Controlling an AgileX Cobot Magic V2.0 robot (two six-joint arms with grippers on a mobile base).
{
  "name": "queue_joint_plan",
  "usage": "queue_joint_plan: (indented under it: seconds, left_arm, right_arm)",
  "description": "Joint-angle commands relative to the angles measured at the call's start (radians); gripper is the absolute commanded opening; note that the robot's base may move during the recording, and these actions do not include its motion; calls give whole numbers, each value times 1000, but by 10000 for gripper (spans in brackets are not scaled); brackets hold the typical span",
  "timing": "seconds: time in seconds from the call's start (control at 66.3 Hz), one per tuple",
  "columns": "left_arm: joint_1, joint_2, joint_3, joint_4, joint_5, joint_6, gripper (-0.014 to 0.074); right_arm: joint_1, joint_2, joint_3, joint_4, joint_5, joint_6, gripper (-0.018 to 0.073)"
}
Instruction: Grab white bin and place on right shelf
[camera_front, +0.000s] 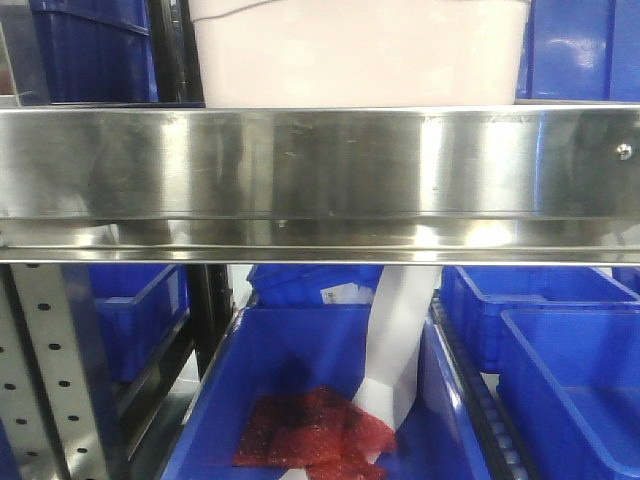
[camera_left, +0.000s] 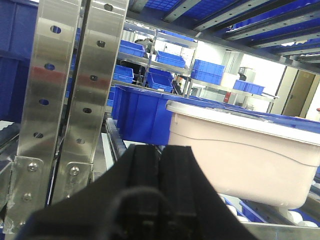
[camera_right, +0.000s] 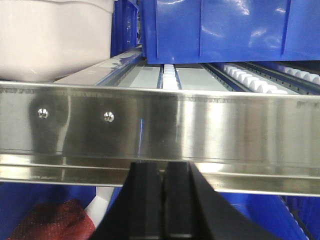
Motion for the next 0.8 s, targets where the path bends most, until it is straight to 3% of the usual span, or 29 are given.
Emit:
queue_joint_plan:
  seconds: [0.0, 0.452, 0.498, 0.603, 0.633, 0.694, 0.784]
  left_arm:
    - [-7, 10, -29, -12, -53, 4, -126]
    - [-5, 10, 12, 1, -87, 28, -126]
    - [-5, 10, 33, 29, -101, 30, -126]
    - [-5, 10, 95, 175, -133, 45, -126]
    - [-5, 10, 112, 204, -148, 21, -126]
    - [-5, 10, 151, 285, -172, -115, -126]
    - [8, 10, 204, 488, -159, -345, -126]
  right_arm:
    - [4, -19, -1, -10, -81, -6, 32]
    - [4, -19, -1, -10, -81, -6, 32]
    - [4, -19, -1, -10, -81, -6, 32]
    - [4, -19, -1, -10, -81, -6, 32]
    - [4, -19, -1, -10, -81, -6, 32]
    - [4, -19, -1, -10, -81, -6, 32]
    - [4, -19, -1, -10, -81, -6, 32]
